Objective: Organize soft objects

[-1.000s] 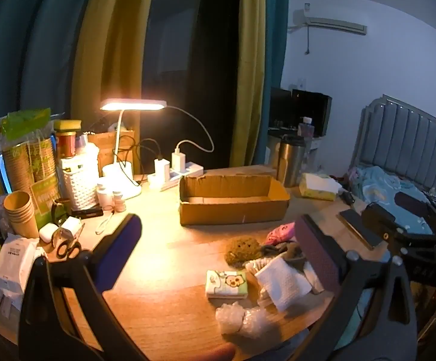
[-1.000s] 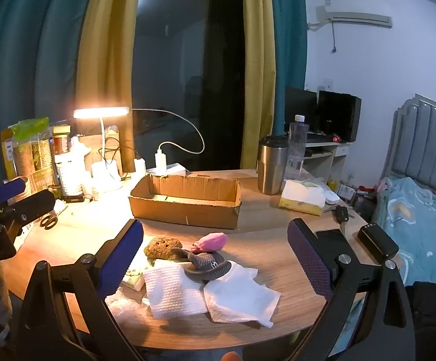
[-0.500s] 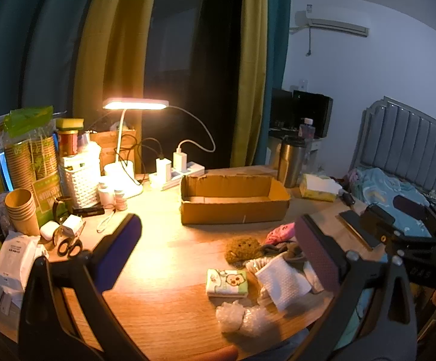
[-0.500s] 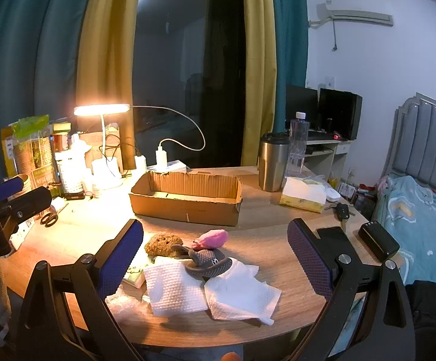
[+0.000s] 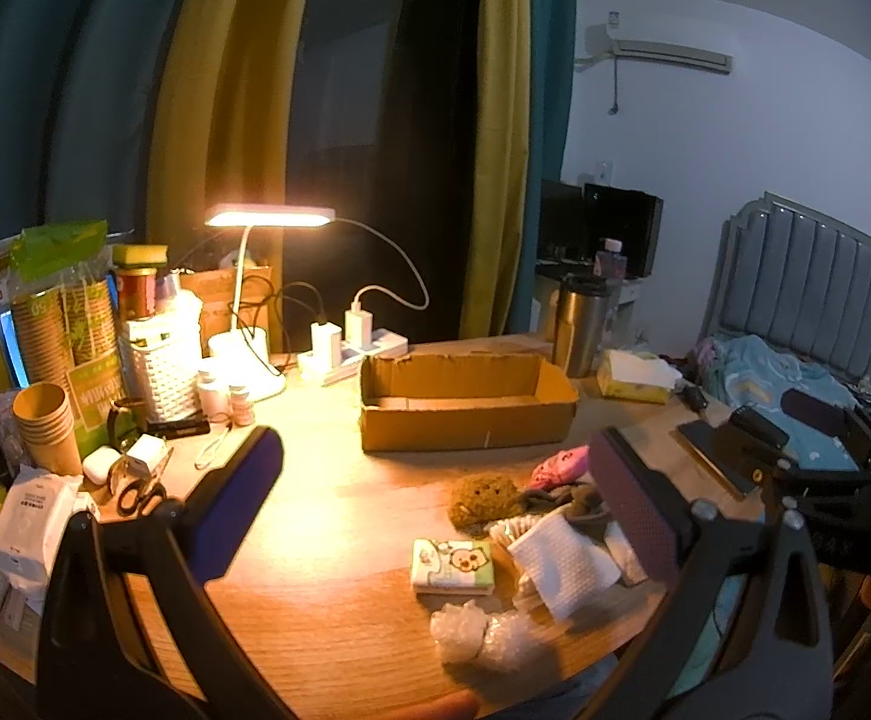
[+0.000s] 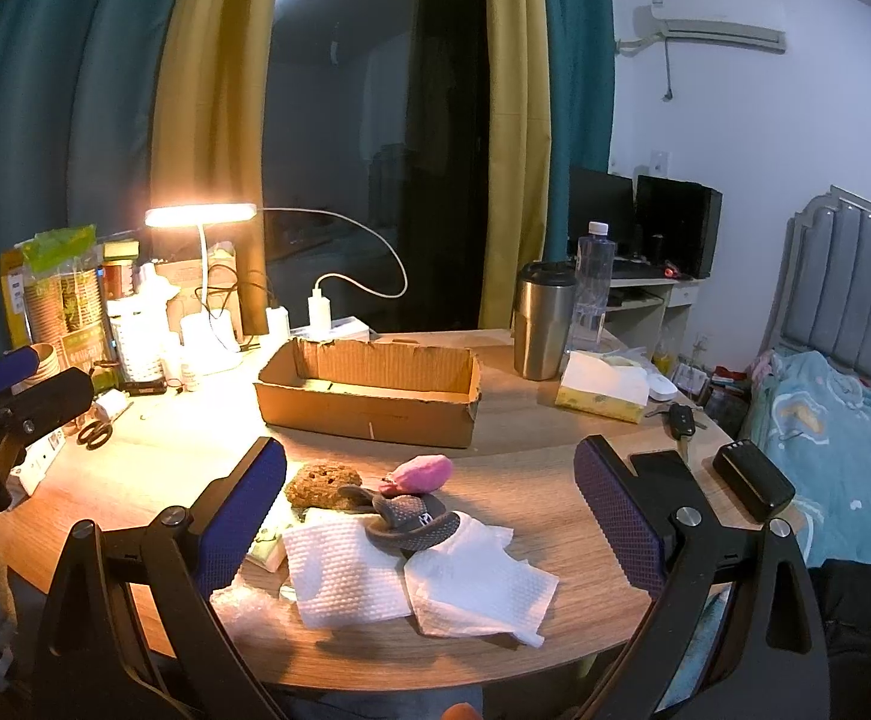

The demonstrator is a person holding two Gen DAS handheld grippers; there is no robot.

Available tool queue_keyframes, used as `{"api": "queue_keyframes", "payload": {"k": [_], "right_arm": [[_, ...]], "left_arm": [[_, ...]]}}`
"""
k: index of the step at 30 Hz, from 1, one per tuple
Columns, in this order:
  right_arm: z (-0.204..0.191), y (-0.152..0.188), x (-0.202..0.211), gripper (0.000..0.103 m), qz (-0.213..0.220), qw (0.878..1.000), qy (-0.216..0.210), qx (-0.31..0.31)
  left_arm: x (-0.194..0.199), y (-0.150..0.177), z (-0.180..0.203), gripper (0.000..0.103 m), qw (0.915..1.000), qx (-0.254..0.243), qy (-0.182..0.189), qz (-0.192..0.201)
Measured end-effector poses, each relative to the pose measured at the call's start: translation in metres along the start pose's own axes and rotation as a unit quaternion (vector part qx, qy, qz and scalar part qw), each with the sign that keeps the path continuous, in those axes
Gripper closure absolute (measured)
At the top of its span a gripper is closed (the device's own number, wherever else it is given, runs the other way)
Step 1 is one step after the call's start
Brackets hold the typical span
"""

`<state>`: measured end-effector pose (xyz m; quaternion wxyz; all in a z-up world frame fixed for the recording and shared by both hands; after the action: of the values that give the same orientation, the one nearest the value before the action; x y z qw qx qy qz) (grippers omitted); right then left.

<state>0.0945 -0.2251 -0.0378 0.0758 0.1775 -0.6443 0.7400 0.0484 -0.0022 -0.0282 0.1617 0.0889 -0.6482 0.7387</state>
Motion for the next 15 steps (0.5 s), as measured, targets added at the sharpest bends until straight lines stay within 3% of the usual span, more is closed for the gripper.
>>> {"api": "queue_keyframes", "payload": {"k": [15], "right_arm": [[0.0009,0.0025,-0.0003,0.005,0.0,1.0,-0.004,0.001]], "left_arm": [[-0.0009,-0.001,-0.001,0.0,1.0,-0.001,-0.001,-0.001]]}}
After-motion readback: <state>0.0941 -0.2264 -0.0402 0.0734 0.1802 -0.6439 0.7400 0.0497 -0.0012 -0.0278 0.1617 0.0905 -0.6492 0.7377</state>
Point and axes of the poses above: each gripper's, at about its wrist camera, not at the fingertips, and x roughly against the way its jaws point, z to its right, y to its underside, the point moved 7 cm from there along -x, roughly the way its jaws point, and after that the axes turned 7 degrees about y, right-handed, at the moved point
